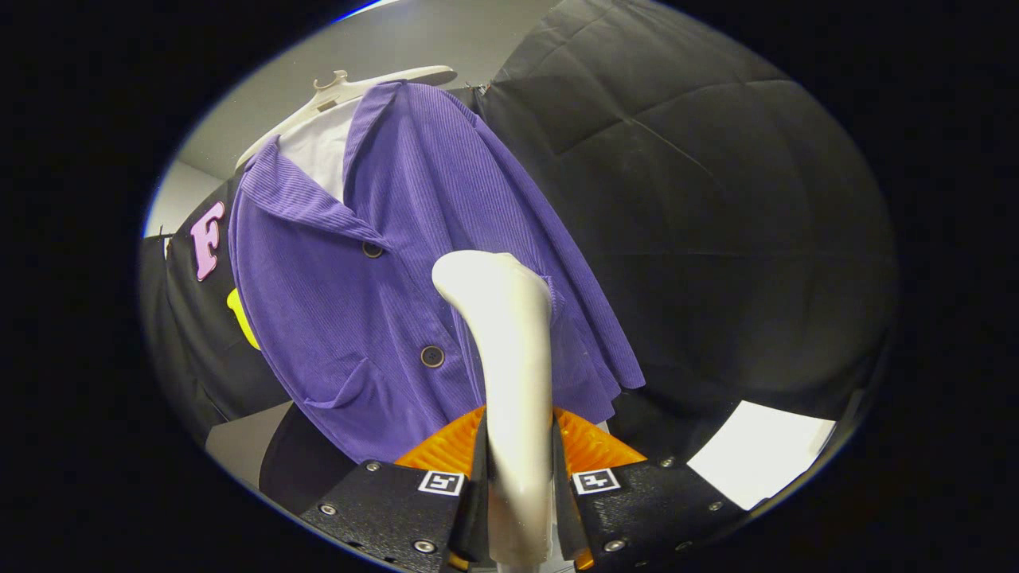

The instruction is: Iron the clothes twice with a garment steamer, once on the left side and once on the right side.

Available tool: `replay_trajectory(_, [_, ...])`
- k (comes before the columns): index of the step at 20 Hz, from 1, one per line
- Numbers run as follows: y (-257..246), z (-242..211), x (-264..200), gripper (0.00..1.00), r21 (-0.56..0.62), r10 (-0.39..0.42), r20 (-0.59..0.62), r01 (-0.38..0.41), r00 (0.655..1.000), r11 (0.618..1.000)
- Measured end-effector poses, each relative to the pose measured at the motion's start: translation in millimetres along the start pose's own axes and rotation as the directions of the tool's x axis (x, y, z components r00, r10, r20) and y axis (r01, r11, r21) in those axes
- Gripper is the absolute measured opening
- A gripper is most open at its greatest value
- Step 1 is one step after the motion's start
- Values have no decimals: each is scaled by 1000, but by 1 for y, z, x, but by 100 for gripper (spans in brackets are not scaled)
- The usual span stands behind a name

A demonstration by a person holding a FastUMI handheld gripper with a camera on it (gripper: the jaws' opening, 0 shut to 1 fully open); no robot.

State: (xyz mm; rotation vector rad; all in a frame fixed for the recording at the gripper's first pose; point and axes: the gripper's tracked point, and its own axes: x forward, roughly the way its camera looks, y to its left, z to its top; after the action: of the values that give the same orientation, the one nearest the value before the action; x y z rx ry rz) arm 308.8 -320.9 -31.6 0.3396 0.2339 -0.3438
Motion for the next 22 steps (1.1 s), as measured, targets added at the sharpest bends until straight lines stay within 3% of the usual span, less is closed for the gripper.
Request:
replay_trajectory(5, [0, -8, -5, 35, 1, 5, 17, -5, 1000, 1000])
replay_trajectory(9, [-2, -6, -23, 35, 16, -3, 98, 2, 995, 1000])
replay_trajectory(15, [-10, -52, 14, 35, 43, -55, -69, 58, 996, 997])
replay_trajectory(22, [-17, -129, 35, 35, 65, -94, -245, 113, 965, 991])
